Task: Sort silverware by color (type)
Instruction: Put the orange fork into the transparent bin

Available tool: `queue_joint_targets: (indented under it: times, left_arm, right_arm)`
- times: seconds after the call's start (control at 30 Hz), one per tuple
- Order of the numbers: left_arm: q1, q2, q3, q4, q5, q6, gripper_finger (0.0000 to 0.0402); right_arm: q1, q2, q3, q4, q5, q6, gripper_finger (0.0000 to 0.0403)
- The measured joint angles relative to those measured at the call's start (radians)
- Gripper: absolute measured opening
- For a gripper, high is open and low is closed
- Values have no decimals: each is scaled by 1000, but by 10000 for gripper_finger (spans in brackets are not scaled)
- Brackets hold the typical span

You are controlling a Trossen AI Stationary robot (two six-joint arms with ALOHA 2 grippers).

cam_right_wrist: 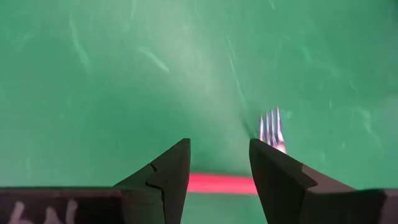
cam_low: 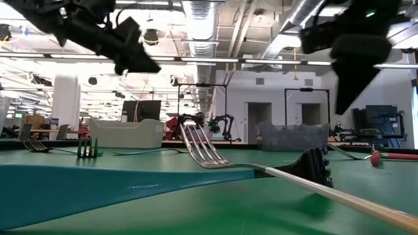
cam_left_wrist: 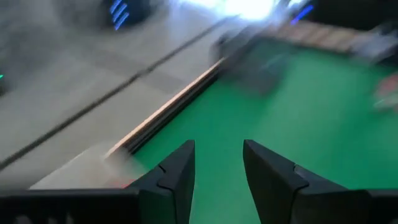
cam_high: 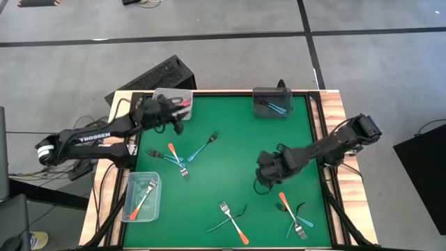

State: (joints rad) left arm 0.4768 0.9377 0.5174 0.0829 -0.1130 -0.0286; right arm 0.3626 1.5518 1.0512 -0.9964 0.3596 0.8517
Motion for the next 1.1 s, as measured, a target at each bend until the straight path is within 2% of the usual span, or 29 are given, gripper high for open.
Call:
queue_joint_targets:
  times: [0.07,0.17,0.27,0.4,0.53,0.8,0.93,1.1]
  left_arm:
    - [-54,18,-50,184,46,1,120]
    - [-128,47,-96,344,56,2,119]
    - [-185,67,-99,373,49,-4,119]
    - [-236,92,-100,377,40,-68,119]
    - [-248,95,-100,383,14,-83,119]
    - [-268,83,-100,427,55,-111,119]
    - [-326,83,-100,446,47,-99,119]
    - [-398,83,-100,449,-36,-41,119]
  right_arm:
    - [42,-3,0,-38,12,73,191]
    - [93,-2,0,-131,26,210,191]
    - [137,-2,0,-254,33,329,191]
    - [188,-17,-4,-327,39,460,191]
    - [212,-116,-73,-220,40,486,191]
    - [239,-364,-348,118,-4,639,191]
    - [259,-386,-425,242,-95,706,191]
    - [299,-366,-417,240,-158,756,191]
